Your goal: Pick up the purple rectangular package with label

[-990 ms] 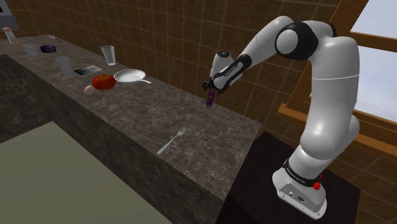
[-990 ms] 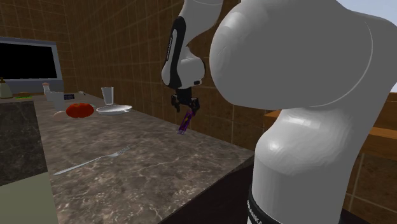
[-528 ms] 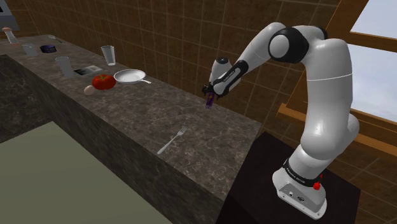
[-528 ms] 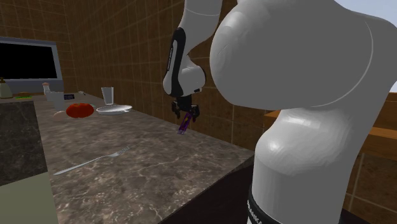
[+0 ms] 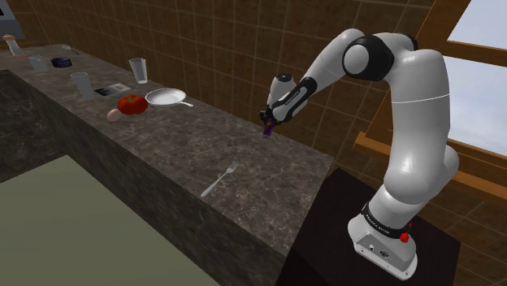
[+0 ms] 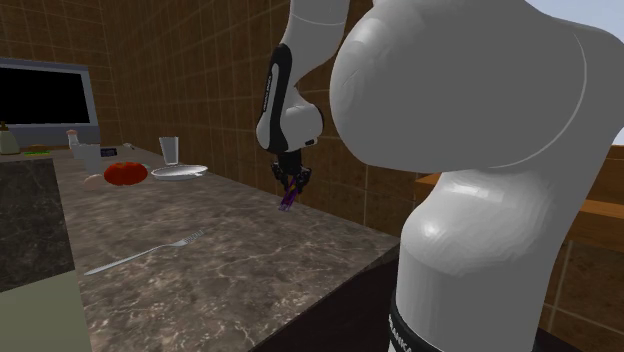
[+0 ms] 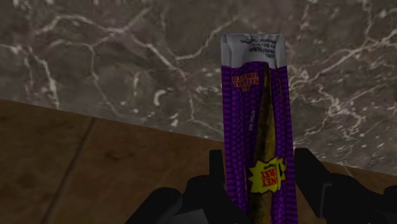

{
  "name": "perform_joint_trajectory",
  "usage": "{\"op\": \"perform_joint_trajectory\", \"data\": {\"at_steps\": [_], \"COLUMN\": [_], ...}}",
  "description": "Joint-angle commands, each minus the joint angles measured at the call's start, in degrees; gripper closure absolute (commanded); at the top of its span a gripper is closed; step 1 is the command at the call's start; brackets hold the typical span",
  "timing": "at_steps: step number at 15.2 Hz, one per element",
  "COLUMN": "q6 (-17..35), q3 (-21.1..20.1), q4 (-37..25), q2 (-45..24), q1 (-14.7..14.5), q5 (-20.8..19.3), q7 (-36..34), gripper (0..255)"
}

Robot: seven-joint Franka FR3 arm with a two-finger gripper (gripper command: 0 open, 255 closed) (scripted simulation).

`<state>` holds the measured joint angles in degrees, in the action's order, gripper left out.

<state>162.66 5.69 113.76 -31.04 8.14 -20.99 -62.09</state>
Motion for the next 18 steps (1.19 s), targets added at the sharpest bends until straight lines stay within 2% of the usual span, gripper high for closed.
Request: {"op": "perform_joint_trajectory", "data": {"at_steps": [1, 18], "q6": [0.00, -8.50], "q3": [0.00, -2.45], "q4": [0.00, 0.34], "q2": [0.00, 8.91], "q1": [0.00, 1.56], "q5": [0.00, 2.75], "q7": [0.00, 3.86], "gripper": [255, 255]}}
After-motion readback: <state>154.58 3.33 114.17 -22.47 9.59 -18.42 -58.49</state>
